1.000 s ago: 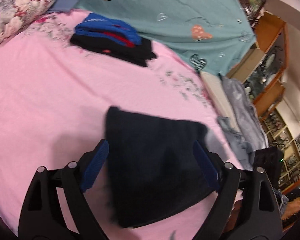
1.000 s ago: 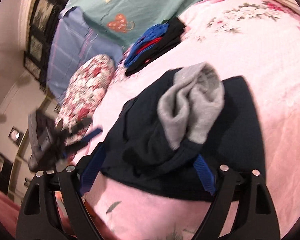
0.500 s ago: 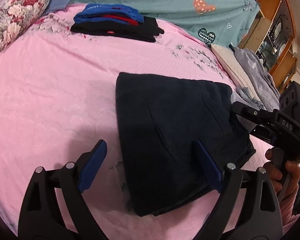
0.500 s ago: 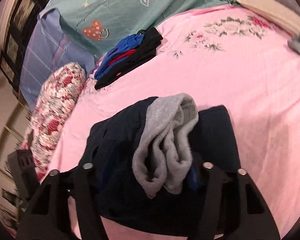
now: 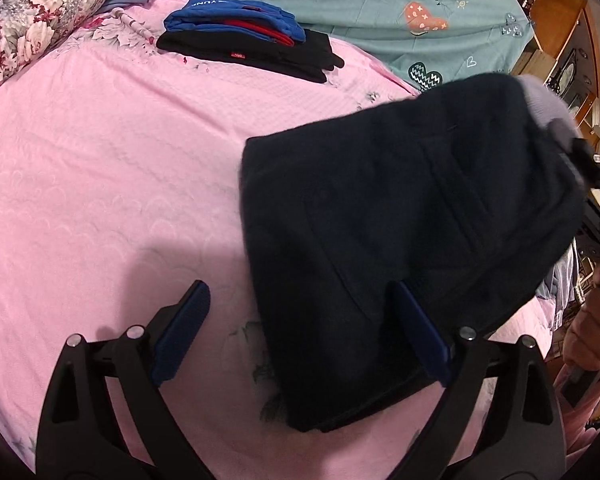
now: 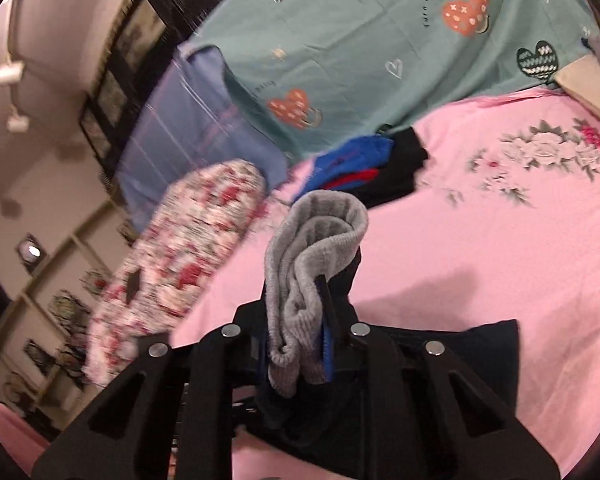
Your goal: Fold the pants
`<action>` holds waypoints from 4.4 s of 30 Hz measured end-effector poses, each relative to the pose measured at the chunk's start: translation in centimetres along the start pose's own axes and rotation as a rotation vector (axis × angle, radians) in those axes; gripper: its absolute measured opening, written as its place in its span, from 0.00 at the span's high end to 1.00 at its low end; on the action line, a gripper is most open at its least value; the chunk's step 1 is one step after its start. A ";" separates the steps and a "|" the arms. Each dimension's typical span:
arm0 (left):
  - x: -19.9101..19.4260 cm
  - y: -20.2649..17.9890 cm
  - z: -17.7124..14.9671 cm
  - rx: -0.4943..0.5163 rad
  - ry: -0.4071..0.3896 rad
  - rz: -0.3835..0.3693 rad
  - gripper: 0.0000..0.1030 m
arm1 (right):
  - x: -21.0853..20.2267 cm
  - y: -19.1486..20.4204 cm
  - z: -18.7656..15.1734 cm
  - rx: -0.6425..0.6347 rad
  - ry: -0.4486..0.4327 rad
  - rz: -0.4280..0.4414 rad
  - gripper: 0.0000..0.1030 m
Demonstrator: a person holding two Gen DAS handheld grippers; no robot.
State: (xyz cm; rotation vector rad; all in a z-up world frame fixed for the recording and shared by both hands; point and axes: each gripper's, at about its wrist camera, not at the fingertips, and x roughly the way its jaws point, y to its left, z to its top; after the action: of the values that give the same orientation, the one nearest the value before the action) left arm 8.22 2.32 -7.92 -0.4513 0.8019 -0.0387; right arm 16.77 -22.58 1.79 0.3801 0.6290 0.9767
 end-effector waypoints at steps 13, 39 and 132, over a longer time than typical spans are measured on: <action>-0.4 1.1 0.1 -0.068 -0.013 -0.063 0.06 | -3.0 -11.7 -6.1 0.398 0.053 -0.240 0.81; -0.7 2.8 0.3 -0.161 -0.041 -0.110 0.06 | -7.0 -5.9 -5.2 0.215 -0.084 -0.376 0.54; 3.7 -2.2 1.5 -0.191 0.414 -0.443 0.02 | -4.7 -0.8 -9.3 -0.180 0.103 0.099 0.27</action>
State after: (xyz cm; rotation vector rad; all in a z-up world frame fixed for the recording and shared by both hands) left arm 12.13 0.16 -8.68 -0.8128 1.1027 -0.4832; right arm 9.39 -26.85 -4.21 0.2041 0.6145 1.1438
